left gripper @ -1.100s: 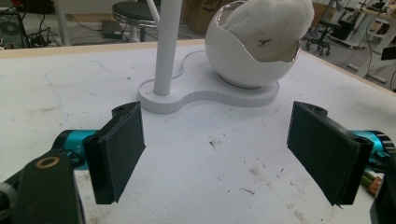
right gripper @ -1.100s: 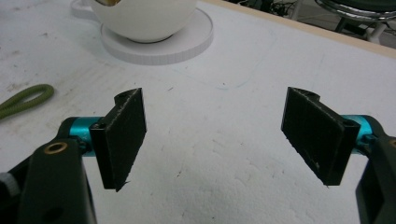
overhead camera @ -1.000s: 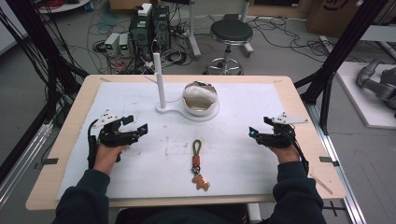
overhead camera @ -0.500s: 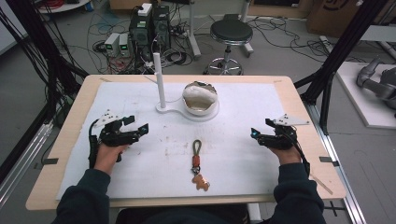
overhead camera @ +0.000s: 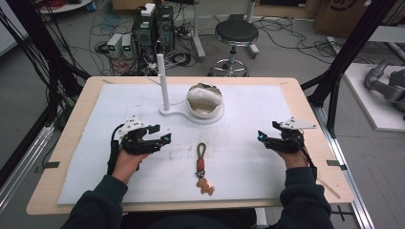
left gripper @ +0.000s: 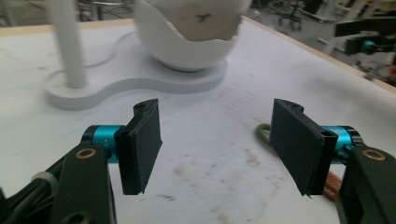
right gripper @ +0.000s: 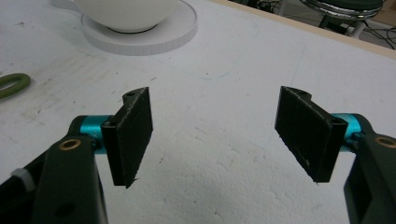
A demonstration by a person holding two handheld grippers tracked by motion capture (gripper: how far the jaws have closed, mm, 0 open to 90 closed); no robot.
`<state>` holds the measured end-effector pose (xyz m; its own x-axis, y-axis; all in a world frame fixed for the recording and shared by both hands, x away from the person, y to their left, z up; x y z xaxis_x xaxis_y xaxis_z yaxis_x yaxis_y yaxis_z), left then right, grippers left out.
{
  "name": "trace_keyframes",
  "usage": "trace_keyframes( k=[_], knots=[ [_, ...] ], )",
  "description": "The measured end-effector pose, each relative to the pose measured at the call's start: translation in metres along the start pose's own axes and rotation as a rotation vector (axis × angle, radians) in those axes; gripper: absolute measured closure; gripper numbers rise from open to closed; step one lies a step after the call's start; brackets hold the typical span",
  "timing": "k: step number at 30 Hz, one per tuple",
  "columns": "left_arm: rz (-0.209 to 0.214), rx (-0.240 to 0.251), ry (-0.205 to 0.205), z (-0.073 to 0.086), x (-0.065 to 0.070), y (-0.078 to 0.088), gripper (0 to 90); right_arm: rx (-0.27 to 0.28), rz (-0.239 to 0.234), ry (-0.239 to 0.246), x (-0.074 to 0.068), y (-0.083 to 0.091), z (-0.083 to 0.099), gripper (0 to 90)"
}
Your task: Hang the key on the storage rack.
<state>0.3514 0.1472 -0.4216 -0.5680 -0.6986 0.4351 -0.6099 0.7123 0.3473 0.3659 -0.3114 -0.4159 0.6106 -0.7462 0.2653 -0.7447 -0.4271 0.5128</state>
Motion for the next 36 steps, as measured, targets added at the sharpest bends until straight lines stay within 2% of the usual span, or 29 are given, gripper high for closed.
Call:
trace_keyframes(
  k=[4, 5, 6, 8, 9, 10, 16, 19, 20, 21, 22, 23, 24, 26, 27, 28, 29, 30, 32, 33, 34, 36],
  knots=[
    [0.036, -0.078, -0.009, 0.009, 0.018, -0.017, 38.8, -0.005, 0.000, -0.003, 0.000, -0.001, 0.001, 28.0],
    [0.050, -0.121, -0.030, 0.014, 0.028, -0.026, 41.4, -0.007, -0.001, -0.001, 0.000, 0.000, 0.001, 28.1],
    [0.050, -0.121, -0.030, 0.014, 0.028, -0.026, 42.3, -0.007, -0.001, -0.001, 0.000, 0.000, 0.001, 28.1],
    [0.047, -0.181, -0.058, 0.024, 0.044, -0.042, 43.4, -0.004, -0.004, 0.003, -0.002, 0.001, 0.001, 28.1],
    [0.047, -0.181, -0.058, 0.024, 0.044, -0.042, 43.4, -0.004, -0.004, 0.003, -0.002, 0.001, 0.001, 28.1],
    [0.042, -0.207, -0.062, 0.029, 0.049, -0.050, 42.7, -0.002, -0.002, 0.006, -0.002, 0.001, 0.001, 28.2],
    [0.039, -0.303, -0.080, 0.043, 0.062, -0.068, 34.7, -0.004, -0.005, -0.001, -0.003, 0.001, 0.002, 28.2],
    [0.039, -0.319, -0.084, 0.047, 0.066, -0.074, 34.7, -0.003, -0.006, 0.000, -0.003, 0.001, 0.002, 28.2],
    [0.038, -0.342, -0.106, 0.049, 0.071, -0.079, 34.4, -0.005, -0.007, -0.002, -0.004, 0.000, 0.001, 28.2],
    [0.038, -0.342, -0.106, 0.049, 0.071, -0.079, 34.4, -0.005, -0.007, -0.002, -0.004, 0.000, 0.001, 28.2],
    [0.010, -0.367, -0.148, 0.053, 0.075, -0.084, 34.4, -0.004, -0.010, 0.000, -0.004, -0.001, 0.001, 28.2],
    [0.010, -0.367, -0.148, 0.053, 0.075, -0.084, 34.5, -0.004, -0.010, 0.000, -0.004, -0.001, 0.001, 28.2],
    [-0.015, -0.371, -0.196, 0.054, 0.078, -0.086, 35.0, -0.002, -0.014, 0.006, -0.005, -0.001, 0.001, 28.2],
    [-0.020, -0.380, -0.221, 0.053, 0.079, -0.085, 39.2, -0.001, -0.015, 0.004, -0.006, -0.001, 0.000, 28.2],
    [-0.020, -0.380, -0.221, 0.053, 0.079, -0.085, 44.6, -0.001, -0.015, 0.004, -0.006, -0.001, 0.000, 28.2],
    [-0.001, -0.385, -0.255, 0.051, 0.075, -0.082, 50.9, -0.001, -0.016, 0.003, -0.006, -0.001, 0.000, 28.2],
    [-0.001, -0.385, -0.255, 0.051, 0.075, -0.082, 57.1, -0.001, -0.016, 0.003, -0.006, -0.001, 0.000, 28.2],
    [0.002, -0.396, -0.273, 0.049, 0.070, -0.078, 60.7, 0.000, -0.016, 0.004, -0.006, 0.000, 0.001, 28.2],
    [0.003, -0.401, -0.268, 0.047, 0.066, -0.075, 61.0, 0.002, -0.016, 0.005, -0.006, 0.000, 0.001, 28.2],
    [0.001, -0.405, -0.265, 0.045, 0.062, -0.072, 61.5, 0.001, -0.015, 0.003, -0.006, 0.001, 0.001, 28.2],
    [-0.013, -0.408, -0.258, 0.041, 0.051, -0.067, 63.0, 0.002, -0.016, 0.005, -0.005, 0.001, 0.001, 28.2],
    [-0.020, -0.409, -0.256, 0.038, 0.046, -0.064, 64.4, 0.003, -0.017, 0.002, -0.005, 0.001, 0.001, 28.2]
  ],
)
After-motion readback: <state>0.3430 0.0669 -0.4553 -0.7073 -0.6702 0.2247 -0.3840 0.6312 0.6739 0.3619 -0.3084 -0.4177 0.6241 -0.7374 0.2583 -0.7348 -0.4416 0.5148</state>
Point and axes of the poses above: each handheld gripper's, and its own axes: y roughly backward along the jaws, z roughly out of its underside, x roughly to its right, the point moved 2 cm from there along -y, roughly forward along the jaws, and after that the axes turned 14 degrees about y, right-handed, at the moved point
